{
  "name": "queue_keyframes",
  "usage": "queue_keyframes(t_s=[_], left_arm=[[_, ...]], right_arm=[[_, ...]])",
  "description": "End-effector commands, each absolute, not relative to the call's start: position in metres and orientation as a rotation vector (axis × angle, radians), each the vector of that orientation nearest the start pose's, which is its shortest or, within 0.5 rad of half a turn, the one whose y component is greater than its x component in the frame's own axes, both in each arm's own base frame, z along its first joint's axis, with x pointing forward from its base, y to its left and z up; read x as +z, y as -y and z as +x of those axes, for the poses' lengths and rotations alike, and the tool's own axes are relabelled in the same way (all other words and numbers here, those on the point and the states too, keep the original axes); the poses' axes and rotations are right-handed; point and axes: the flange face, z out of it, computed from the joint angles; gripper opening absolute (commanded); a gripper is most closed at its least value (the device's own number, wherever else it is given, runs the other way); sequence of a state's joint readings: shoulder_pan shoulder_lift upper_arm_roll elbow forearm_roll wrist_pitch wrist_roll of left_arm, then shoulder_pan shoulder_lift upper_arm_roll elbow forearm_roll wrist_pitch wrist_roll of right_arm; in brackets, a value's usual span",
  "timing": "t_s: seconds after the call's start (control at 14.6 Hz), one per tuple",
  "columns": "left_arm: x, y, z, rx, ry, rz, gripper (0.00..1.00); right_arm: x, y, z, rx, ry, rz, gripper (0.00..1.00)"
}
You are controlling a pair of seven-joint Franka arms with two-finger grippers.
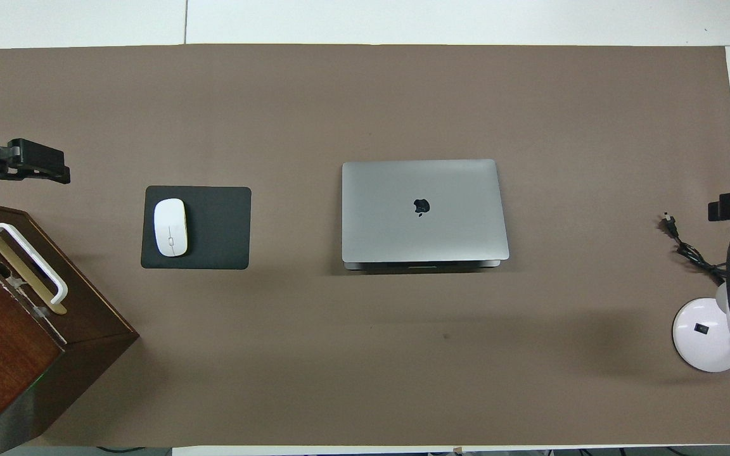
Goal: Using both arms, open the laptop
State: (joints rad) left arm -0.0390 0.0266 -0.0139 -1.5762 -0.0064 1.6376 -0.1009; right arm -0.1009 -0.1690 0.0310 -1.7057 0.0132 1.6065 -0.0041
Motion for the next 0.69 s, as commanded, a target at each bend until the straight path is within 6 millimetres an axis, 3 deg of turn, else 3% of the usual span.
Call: queue_keyframes(t_s=[0.0,0.27,0.62], left_arm=[[0.615,0.032,0.563,-0.088,0.078,-3.135,1.0],[0.616,0.033,0.563,-0.099,0.081,-3.135,1.0],[0.616,0.033,0.563,-0.099,0.091,-3.137,1.0]], right_arm=[[0.655,0.03,0.495,-0.094,-0.065,-3.128,1.0],[0.653,0.031,0.494,-0.09,-0.049,-3.127,1.0],[0.65,0.054,0.507,-0.232,0.079,-3.138,1.0]])
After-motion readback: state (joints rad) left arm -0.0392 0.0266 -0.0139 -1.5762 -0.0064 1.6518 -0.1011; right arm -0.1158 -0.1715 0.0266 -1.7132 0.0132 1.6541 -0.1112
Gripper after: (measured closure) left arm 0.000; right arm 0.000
